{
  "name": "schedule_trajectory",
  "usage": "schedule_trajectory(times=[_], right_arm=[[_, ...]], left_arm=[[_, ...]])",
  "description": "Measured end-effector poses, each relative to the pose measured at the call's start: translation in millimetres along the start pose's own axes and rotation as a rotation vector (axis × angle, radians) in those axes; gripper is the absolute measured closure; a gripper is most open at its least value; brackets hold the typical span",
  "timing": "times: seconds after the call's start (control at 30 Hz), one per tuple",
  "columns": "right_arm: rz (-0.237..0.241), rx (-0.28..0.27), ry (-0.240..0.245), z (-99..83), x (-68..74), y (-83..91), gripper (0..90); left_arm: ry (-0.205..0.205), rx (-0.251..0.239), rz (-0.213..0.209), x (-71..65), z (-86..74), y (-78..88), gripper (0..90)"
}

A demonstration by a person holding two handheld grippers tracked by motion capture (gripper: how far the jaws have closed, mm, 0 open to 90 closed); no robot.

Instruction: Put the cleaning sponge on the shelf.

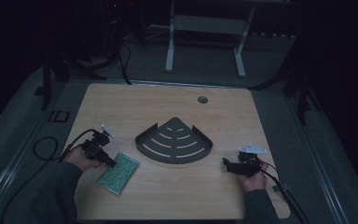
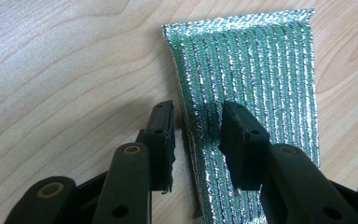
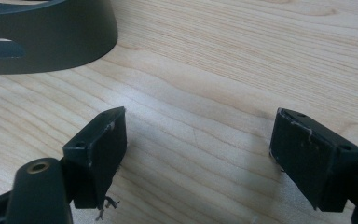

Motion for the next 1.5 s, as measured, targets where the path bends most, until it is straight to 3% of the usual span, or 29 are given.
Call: schedule_trajectory(times=[0.33,0.6,0.8,0.9,1.07,1.5], right_arm=[[0.000,0.000,0.000,0.0,0.0,0.0,18.3],[0.000,0.000,0.000,0.0,0.0,0.0,18.3],[0.000,0.000,0.000,0.0,0.0,0.0,18.3],[0.000,0.000,0.000,0.0,0.0,0.0,18.3],[0.000,0.000,0.000,0.0,0.0,0.0,18.3],[0.001,0.000,0.001,0.0,-0.1,-0.1,18.3]], left_arm=[[0.049,0.007,-0.009,2.2,-5.0,-2.9,64.9],[0.094,0.037,-0.036,3.4,-2.7,-5.6,73.1],[0.082,0.078,0.001,0.3,2.7,-6.0,80.9],[0.071,0.082,0.021,0.7,5.2,-4.1,89.0],[0.051,0.088,0.035,-1.7,7.4,-3.3,90.0],[0.006,0.027,0.060,-9.6,21.6,21.1,90.0]])
Point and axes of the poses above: each handheld gripper's, and its own axes: y roughly backward along the jaws, z roughly out of its top, x roughly to its left, the point moved 3 cm from there along -y, roughly forward along the jaws, and after that the axes turned 15 degrees about -x, right-handed, at the moved point
